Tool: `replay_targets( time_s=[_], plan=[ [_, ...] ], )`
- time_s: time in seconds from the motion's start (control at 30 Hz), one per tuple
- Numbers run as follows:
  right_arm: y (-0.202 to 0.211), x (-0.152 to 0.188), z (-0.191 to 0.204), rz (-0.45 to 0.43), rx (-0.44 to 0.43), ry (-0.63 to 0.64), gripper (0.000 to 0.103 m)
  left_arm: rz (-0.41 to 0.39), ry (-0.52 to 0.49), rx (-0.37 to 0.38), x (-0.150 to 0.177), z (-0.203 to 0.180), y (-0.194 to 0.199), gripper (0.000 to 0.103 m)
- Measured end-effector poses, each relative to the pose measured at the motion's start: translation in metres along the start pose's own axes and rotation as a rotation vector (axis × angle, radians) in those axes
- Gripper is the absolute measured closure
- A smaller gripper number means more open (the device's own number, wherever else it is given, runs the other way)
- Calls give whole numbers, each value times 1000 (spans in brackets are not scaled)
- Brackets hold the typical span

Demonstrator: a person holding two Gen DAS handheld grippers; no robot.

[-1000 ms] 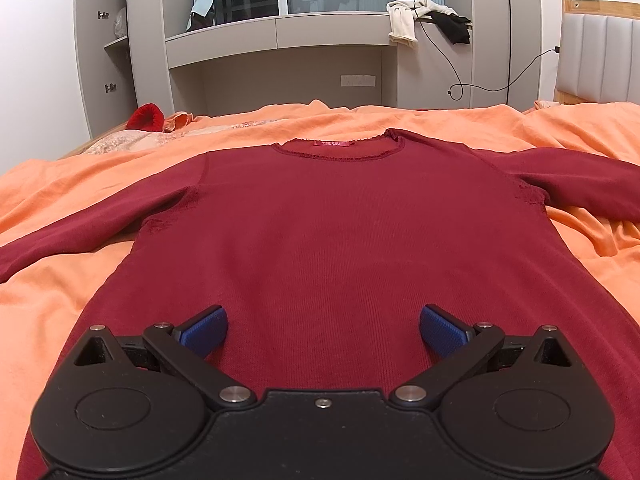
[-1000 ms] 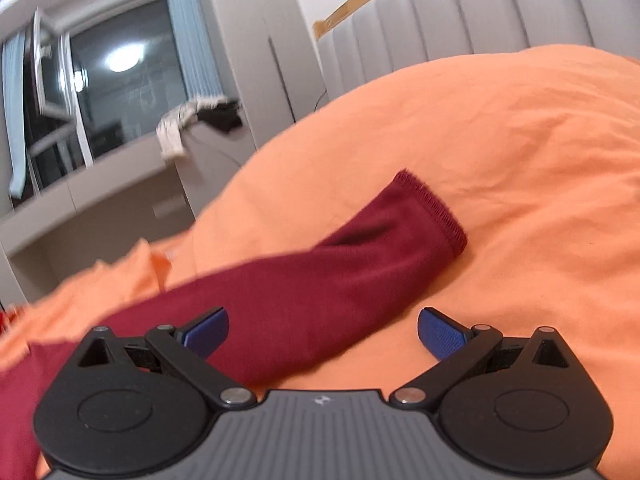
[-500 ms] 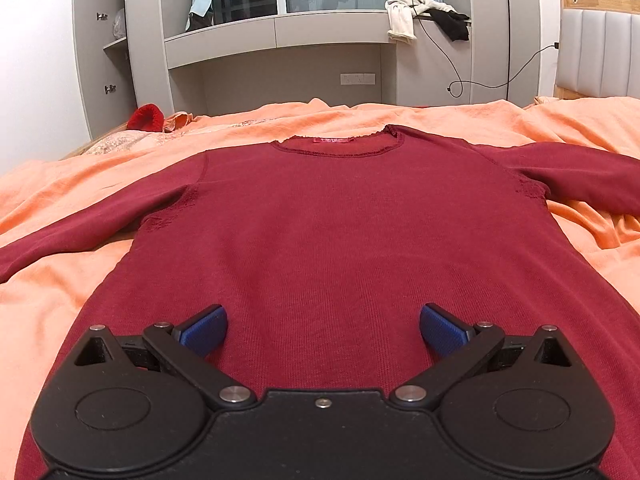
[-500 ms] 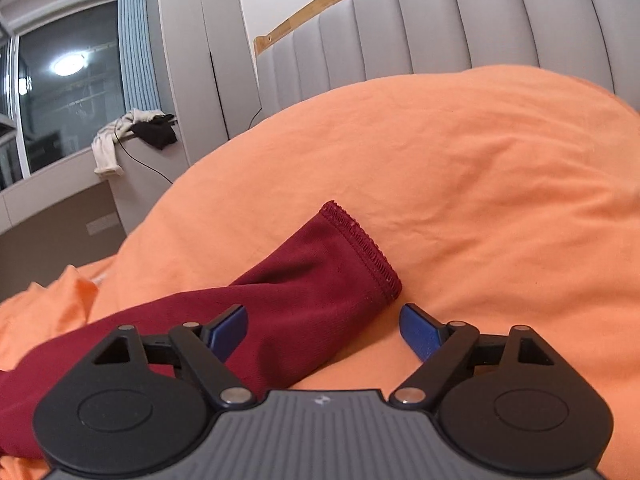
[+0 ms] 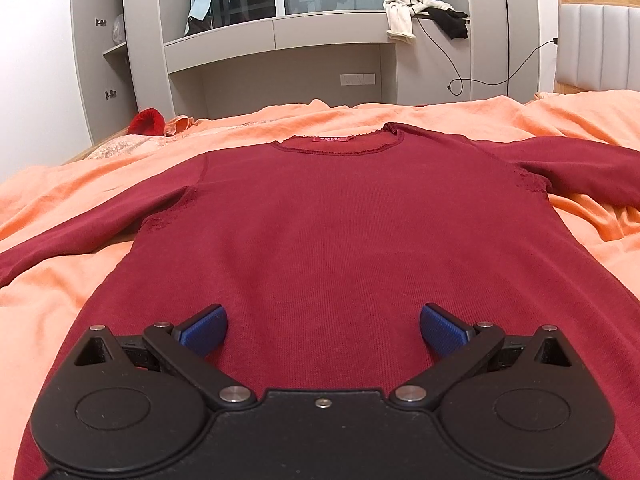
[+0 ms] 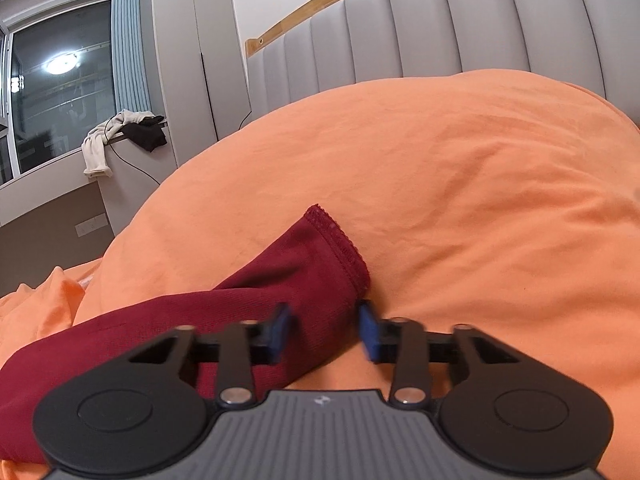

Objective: Fold small clothes
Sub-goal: 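Close the right gripper on the sleeve cuff and lift it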

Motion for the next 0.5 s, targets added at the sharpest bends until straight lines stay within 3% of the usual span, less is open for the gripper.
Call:
replay_targets(
  time_s=[0.13,0.5],
  plan=[
    [2,0,-1,1,-22,-3,91,0,-1,-1,0,0,0,1],
    [22,-13,2,-69,-61,5,95,4,11,6,-1,-2,2,1]
  ],
)
Point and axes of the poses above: each gripper's, at about its wrist camera, not at the fingertips, and y roughly against the way its jaws point, z to its left, x to its underside, the point moved 7 cm from there along -y, roughly the way its jaws point, and after that the axes turned 10 degrees about y, right-handed, at the moved point
